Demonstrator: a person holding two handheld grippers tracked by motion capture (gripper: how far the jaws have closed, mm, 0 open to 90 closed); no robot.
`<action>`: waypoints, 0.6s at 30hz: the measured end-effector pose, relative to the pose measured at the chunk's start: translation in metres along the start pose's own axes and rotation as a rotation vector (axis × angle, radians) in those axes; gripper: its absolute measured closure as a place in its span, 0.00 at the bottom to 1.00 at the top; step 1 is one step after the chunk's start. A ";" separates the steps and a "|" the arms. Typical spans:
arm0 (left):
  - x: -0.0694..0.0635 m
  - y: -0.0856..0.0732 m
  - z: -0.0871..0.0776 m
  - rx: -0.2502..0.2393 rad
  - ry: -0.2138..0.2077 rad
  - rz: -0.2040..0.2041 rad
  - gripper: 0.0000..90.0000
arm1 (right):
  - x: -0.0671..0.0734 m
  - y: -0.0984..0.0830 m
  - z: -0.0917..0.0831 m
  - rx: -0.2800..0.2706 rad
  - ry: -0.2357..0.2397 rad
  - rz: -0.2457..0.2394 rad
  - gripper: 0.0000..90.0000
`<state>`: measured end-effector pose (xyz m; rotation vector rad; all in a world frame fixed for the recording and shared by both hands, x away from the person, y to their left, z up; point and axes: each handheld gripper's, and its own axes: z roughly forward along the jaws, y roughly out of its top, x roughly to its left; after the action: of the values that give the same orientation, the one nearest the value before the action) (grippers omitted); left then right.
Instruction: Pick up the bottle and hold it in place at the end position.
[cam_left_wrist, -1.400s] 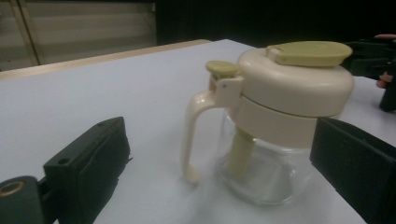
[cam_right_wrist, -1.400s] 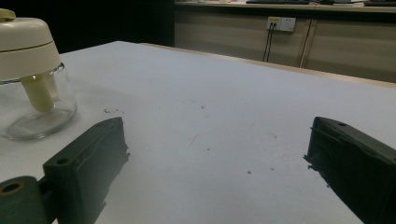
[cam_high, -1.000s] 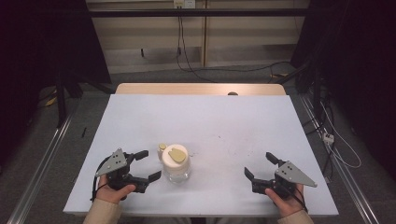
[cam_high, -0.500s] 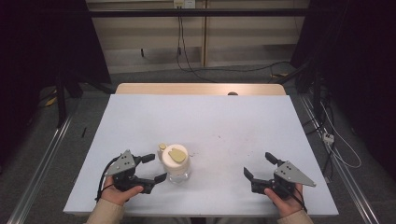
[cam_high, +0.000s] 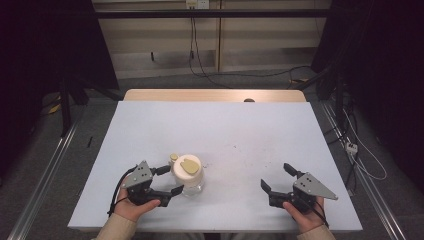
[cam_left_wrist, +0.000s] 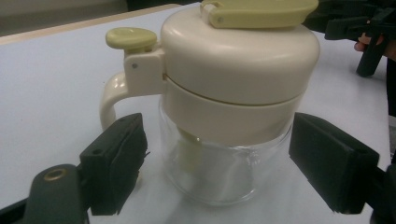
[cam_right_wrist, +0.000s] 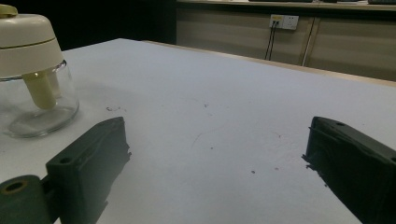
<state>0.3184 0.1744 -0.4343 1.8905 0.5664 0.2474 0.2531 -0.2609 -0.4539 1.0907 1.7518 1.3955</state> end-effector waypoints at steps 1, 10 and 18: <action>-0.001 0.000 0.001 -0.001 -0.003 -0.004 0.20 | 0.000 0.000 0.000 0.000 0.000 0.000 0.06; -0.005 0.002 0.008 0.011 -0.004 0.000 0.20 | 0.000 0.000 0.000 0.000 0.004 -0.002 0.06; -0.008 0.003 0.015 0.008 0.003 0.001 0.17 | 0.001 0.000 0.001 0.003 0.008 -0.001 0.06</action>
<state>0.3191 0.1571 -0.4365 1.8988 0.5693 0.2494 0.2534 -0.2600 -0.4545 1.0872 1.7607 1.3988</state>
